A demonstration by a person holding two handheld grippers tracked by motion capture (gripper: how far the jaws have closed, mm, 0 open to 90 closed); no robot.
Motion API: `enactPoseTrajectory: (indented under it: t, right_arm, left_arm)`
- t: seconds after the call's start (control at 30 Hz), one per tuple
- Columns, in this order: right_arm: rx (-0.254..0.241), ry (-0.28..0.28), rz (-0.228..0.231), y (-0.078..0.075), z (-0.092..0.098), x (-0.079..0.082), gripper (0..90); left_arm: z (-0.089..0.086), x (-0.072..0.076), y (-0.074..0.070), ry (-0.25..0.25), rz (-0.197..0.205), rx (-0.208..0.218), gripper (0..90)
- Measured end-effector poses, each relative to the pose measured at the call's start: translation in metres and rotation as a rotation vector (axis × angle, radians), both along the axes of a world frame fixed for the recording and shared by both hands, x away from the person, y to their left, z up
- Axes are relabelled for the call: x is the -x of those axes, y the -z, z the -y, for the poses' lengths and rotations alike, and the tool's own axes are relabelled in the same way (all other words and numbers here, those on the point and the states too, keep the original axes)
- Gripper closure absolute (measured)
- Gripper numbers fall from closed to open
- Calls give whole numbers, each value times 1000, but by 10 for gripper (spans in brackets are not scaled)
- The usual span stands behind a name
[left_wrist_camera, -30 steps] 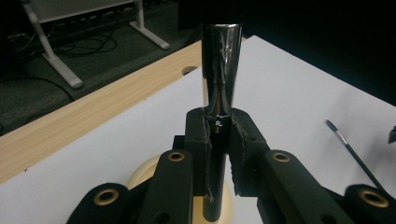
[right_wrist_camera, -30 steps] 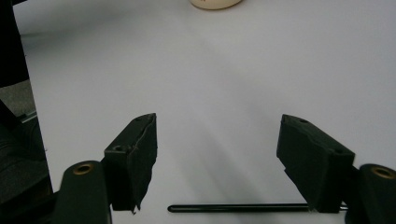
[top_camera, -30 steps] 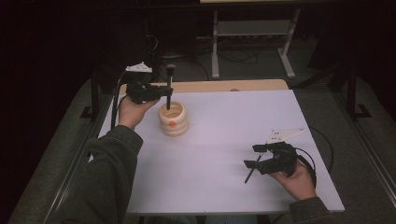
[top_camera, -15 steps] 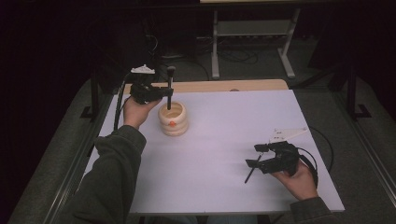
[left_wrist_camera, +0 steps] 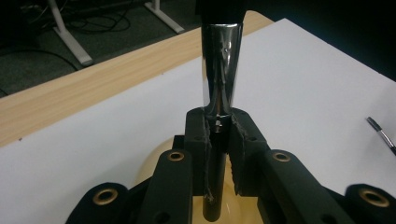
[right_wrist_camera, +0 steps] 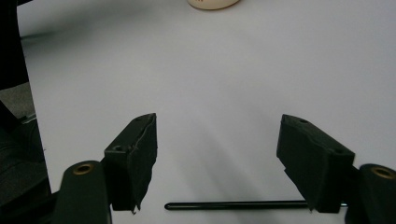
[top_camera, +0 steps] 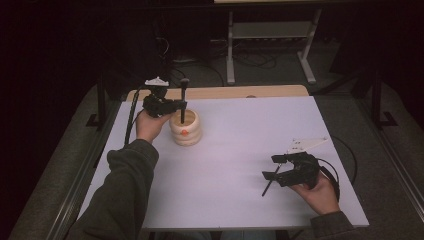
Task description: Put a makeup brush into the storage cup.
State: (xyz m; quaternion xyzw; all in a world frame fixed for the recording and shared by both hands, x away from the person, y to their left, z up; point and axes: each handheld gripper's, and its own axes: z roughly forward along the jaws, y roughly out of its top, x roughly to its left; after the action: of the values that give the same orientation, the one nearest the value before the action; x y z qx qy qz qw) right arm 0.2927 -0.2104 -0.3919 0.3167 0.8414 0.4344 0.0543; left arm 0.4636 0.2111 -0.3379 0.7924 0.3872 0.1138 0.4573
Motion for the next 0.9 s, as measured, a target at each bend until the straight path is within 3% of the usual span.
enactPoseTrajectory:
  t: [0.23,0.27,0.37,0.9]
  right_arm:
    - [7,-5,-1,1,-1,0,279]
    - [9,-9,2,1,-1,0,278]
    - [8,-10,4,1,-1,0,278]
    - [8,-8,0,1,-2,0,277]
  left_arm:
    - [2,0,10,2,-24,-15,784]
    - [2,0,14,10,-33,-36,784]
    - [2,0,19,4,-45,-27,782]
    - [-6,8,18,5,-38,-36,712]
